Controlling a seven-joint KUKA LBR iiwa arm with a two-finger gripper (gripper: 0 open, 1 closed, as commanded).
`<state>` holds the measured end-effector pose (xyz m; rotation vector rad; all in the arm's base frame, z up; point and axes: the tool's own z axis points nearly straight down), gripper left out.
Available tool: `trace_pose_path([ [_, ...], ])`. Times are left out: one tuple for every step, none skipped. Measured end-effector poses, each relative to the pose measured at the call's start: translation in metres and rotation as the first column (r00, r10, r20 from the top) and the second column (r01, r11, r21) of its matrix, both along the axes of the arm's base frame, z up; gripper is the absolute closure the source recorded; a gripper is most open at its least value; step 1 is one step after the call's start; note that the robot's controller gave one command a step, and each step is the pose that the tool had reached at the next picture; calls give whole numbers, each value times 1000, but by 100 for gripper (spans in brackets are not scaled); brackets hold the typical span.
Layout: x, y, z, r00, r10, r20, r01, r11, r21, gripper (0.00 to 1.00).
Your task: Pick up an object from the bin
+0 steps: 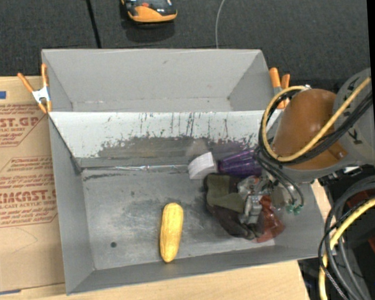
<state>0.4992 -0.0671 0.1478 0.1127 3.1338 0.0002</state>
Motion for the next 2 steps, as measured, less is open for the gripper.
trace_pose_path([
  [1, 11, 35, 1000, -1, -14, 1, 1000, 2, 100],
  [23, 3, 72, 1000, -13, 1, 13, 1000, 0, 100],
])
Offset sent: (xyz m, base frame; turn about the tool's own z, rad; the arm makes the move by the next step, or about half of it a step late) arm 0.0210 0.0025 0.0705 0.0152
